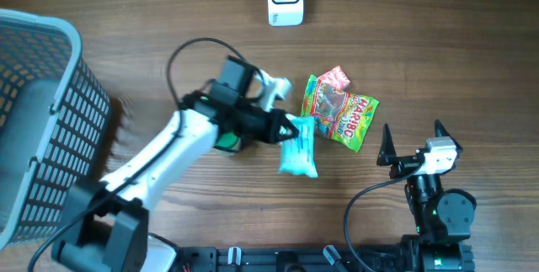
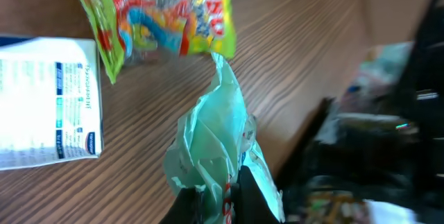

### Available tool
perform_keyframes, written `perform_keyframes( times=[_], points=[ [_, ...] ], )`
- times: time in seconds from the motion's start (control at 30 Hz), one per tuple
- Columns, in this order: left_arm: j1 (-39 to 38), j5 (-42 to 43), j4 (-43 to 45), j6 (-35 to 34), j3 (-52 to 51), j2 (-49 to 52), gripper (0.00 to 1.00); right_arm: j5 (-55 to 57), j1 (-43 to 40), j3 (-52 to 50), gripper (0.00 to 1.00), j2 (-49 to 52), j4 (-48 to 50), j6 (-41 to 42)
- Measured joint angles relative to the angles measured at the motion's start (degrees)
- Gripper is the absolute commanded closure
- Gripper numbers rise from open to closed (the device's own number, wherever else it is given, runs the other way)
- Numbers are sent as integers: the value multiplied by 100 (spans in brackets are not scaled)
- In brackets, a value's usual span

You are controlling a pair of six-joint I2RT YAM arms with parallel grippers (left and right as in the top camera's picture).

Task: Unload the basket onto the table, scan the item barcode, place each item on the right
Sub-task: 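Carry the wipes pack out and lower it beside the green jar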

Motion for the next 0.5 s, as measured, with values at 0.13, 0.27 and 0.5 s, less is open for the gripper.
perform_keyframes(
  times=[0.13,0.27,0.5],
  points=[
    [-595,-1023,35,-136,0,223,96,2,0,0,0,0,0,0],
    [-1119,-2951,37,-1025,0,490,96,2,0,0,0,0,0,0],
    [-1790,-4682,55,-1399,0,516,96,2,0,0,0,0,0,0]
  ],
)
